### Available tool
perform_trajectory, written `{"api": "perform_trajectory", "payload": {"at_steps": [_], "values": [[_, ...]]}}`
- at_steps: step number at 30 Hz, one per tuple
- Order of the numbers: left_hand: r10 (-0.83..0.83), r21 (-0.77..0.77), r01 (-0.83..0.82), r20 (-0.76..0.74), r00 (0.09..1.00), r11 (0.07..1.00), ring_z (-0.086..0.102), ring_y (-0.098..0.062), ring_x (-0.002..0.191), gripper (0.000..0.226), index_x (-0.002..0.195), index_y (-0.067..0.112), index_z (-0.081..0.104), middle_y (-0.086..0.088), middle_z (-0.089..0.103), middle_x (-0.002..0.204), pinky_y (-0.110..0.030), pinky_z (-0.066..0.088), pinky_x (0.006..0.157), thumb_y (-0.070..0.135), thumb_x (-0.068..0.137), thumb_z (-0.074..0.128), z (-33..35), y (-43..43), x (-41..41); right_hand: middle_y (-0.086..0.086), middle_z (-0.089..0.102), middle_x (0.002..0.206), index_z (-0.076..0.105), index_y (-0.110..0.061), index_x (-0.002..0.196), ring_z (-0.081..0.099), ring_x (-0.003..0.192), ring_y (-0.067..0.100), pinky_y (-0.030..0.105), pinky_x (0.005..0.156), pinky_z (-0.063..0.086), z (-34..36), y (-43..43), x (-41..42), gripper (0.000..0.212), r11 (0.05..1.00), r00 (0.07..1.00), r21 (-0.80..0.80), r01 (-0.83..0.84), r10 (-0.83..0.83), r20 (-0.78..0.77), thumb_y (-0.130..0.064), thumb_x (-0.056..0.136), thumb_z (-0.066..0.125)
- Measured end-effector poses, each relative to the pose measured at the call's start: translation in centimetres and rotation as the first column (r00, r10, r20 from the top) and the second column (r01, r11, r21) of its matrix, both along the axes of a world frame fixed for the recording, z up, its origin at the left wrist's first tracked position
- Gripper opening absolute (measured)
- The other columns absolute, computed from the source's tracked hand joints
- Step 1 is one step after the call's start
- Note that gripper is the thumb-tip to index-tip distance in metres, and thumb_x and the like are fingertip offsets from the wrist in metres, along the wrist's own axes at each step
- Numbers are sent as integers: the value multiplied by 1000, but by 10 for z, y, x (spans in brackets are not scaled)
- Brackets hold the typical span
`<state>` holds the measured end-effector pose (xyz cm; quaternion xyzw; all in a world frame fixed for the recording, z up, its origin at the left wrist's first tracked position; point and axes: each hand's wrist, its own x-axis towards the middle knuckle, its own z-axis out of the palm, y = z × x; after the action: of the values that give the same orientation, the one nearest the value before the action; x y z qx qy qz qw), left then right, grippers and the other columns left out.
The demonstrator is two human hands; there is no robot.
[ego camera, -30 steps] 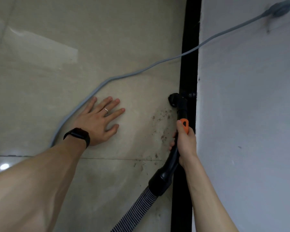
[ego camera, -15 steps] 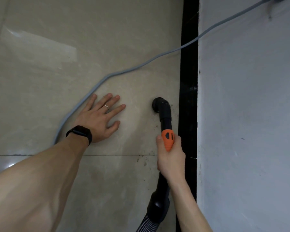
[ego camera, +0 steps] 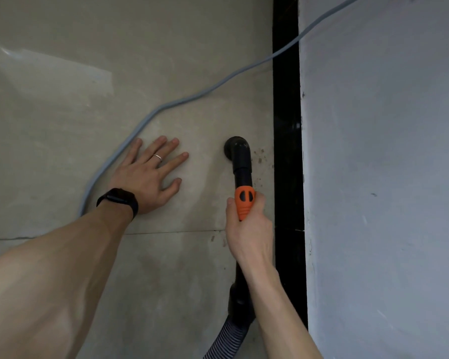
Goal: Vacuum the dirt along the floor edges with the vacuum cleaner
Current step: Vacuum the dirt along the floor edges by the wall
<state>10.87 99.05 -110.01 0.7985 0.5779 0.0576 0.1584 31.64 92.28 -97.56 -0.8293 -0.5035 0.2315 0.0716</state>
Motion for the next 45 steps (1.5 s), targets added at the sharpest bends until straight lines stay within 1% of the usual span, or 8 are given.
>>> {"api": "perform_trajectory", "payload": {"at_steps": [4,8,22,26,29,33,41,45], "values": [[-2,2,2,-10,1000,1000,1,-12,151,65,155,42,12,10,6,164,-47,-3,121,62,94,14,-2,0,0,-2,65,87,44,-25,138,67,70,16,40,63,60,-5,7,16,45,993,991,23,115,-114,-65,-51,103,55],[-4,7,4,-6,1000,1000,2,-13,151,64,155,42,13,9,7,164,-48,-3,121,62,94,15,-2,1,0,-5,61,85,42,-21,139,64,67,12,27,52,48,-11,13,24,47,993,995,57,101,-101,0,-50,104,54],[2,10,-2,-9,1000,1000,-3,-10,151,64,155,43,10,11,3,164,-46,-6,121,61,94,16,-3,0,1,-6,60,85,40,-19,142,61,67,10,23,49,40,-14,28,61,52,987,989,72,142,-144,21,-52,103,53],[1,18,-1,-4,1000,1000,-3,-10,151,63,155,43,9,11,2,164,-47,-6,121,61,95,16,-5,-1,1,-4,66,83,55,-27,116,62,55,7,20,45,46,-16,32,63,30,948,937,59,314,-299,-182,-50,98,62],[1,21,0,-9,1000,1000,-2,-11,151,63,155,43,9,11,3,164,-47,-5,121,61,95,16,-6,0,1,3,64,82,60,-32,103,59,57,14,31,53,51,-13,30,62,21,907,855,39,420,-381,-351,-49,94,67],[-4,16,4,-5,1000,1000,-3,-11,151,63,155,43,9,10,3,165,-46,-7,121,62,95,16,-6,1,0,-4,67,80,58,-37,110,62,51,3,23,48,51,-10,17,48,23,941,898,31,336,-310,-312,-53,94,65],[2,2,-2,25,1000,1000,2,-12,151,63,155,42,16,9,8,164,-48,-2,121,60,94,20,2,0,1,-5,65,75,56,-40,106,66,58,11,42,61,62,-10,-18,15,19,961,921,8,277,-263,-288,-54,95,64],[8,1,-8,34,999,1000,2,-12,151,63,154,43,17,10,9,164,-48,-2,121,61,94,20,2,-1,2,-6,65,71,52,-40,102,65,60,7,23,51,51,-11,-30,0,18,976,948,38,213,-197,-250,-53,96,62]]}}
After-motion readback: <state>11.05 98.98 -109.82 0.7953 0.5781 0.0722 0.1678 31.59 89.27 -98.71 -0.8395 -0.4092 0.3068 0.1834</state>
